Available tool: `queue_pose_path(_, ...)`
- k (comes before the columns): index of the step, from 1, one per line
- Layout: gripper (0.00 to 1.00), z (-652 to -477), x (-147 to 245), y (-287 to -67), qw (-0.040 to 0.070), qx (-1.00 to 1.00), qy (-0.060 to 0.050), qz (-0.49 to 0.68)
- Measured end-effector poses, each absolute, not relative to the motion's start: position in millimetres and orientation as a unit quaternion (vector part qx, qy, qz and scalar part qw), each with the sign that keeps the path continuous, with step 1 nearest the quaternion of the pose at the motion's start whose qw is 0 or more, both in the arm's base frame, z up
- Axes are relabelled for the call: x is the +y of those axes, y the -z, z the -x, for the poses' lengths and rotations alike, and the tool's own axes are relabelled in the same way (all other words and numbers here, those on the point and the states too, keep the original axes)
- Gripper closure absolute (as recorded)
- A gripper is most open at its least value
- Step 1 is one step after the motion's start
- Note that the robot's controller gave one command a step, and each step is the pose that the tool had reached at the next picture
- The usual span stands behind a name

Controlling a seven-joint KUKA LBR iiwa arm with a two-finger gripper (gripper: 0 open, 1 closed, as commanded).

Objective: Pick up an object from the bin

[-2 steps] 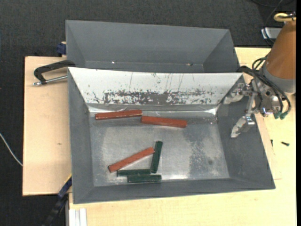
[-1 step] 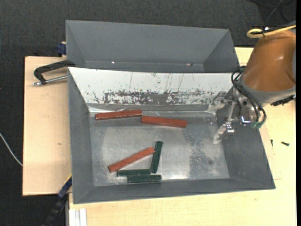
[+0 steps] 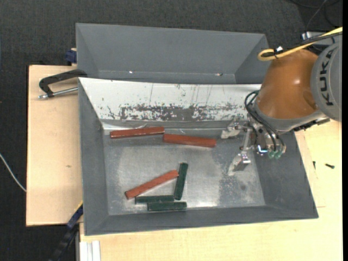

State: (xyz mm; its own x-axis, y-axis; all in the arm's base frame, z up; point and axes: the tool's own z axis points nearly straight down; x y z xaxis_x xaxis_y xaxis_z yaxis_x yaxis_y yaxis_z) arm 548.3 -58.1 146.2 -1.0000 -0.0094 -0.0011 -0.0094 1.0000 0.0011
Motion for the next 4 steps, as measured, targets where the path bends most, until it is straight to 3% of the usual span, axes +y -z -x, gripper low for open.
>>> queue_pose_path(2,0.00,-575.0,-29,-127,0.004,0.992,0.000,0.122)
queue_pose_path(3,0.00,-585.3,-18,-114,0.004,0.999,0.000,0.032)
queue_pose_path(4,0.00,-597.9,12,-84,0.003,0.995,0.000,0.100)
